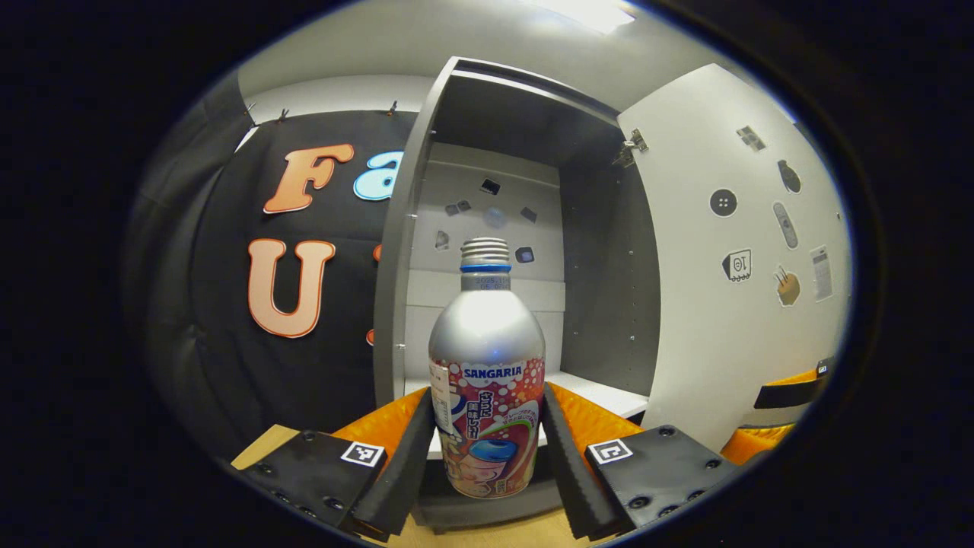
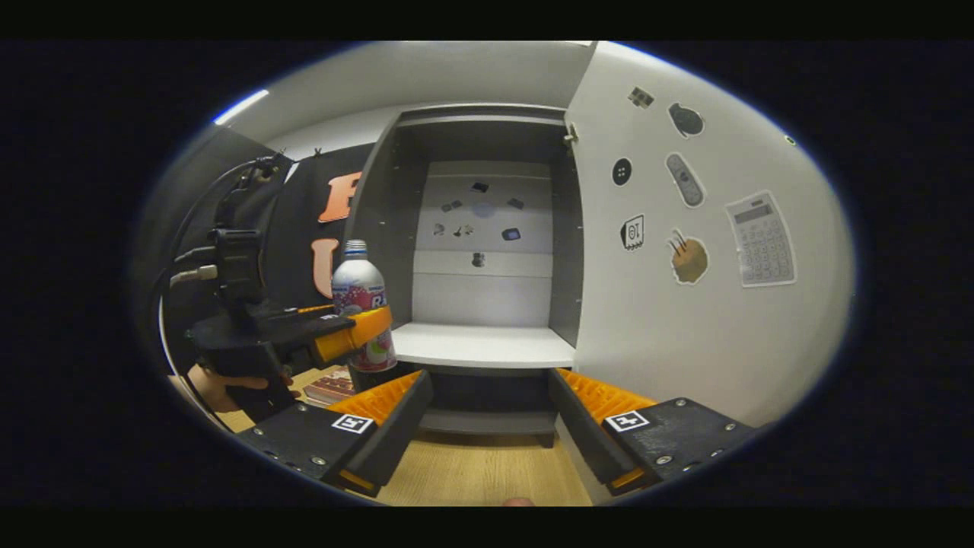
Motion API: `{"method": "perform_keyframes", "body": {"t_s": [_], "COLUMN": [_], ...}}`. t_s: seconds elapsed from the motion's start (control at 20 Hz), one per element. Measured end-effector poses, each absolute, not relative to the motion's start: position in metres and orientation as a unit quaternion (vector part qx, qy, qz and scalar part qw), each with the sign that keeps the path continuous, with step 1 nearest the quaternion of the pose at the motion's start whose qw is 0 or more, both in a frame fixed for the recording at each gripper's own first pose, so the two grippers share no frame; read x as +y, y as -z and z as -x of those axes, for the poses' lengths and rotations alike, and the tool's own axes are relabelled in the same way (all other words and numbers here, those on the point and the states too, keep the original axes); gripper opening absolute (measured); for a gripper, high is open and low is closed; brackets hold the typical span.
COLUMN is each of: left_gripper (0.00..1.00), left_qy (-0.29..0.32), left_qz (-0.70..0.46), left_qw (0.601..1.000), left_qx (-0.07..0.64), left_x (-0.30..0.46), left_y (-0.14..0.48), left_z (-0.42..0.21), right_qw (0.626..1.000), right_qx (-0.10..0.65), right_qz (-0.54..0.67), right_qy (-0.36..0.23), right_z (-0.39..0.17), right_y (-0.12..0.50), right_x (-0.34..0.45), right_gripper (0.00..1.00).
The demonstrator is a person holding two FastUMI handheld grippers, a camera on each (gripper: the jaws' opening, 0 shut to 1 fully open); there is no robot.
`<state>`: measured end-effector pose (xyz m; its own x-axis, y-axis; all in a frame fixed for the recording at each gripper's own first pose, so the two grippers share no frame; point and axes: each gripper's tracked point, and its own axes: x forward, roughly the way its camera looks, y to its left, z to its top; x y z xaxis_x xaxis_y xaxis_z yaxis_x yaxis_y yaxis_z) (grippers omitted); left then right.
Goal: Open the cabinet door with the right hand, grasp the bottle in the cabinet with the left hand and place it on the coaster, then close the cabinet door with the right hand.
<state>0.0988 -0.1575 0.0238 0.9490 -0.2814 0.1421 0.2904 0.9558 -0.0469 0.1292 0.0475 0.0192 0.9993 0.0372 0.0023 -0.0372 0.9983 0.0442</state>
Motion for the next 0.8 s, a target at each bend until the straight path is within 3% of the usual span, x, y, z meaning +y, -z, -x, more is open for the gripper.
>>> {"method": "perform_keyframes", "body": {"t_s": [0.45, 0.8], "left_gripper": [0.82, 0.82], "left_qy": [0.181, 0.19], "left_qz": [0.022, 0.017], "left_qw": [0.983, 0.981], "left_qx": [-0.04, -0.036], "left_x": [-0.089, -0.053], "left_y": [0.01, 0.036], "left_z": [-0.045, -0.012], "right_qw": [0.999, 1.0], "right_qx": [0.029, 0.017], "right_qz": [-0.014, 0.0], "right_qy": [-0.007, 0.022], "right_z": [-0.062, -0.008], "right_y": [0.002, -0.014], "right_x": [0.147, 0.177], "right_gripper": [0.95, 0.95]}}
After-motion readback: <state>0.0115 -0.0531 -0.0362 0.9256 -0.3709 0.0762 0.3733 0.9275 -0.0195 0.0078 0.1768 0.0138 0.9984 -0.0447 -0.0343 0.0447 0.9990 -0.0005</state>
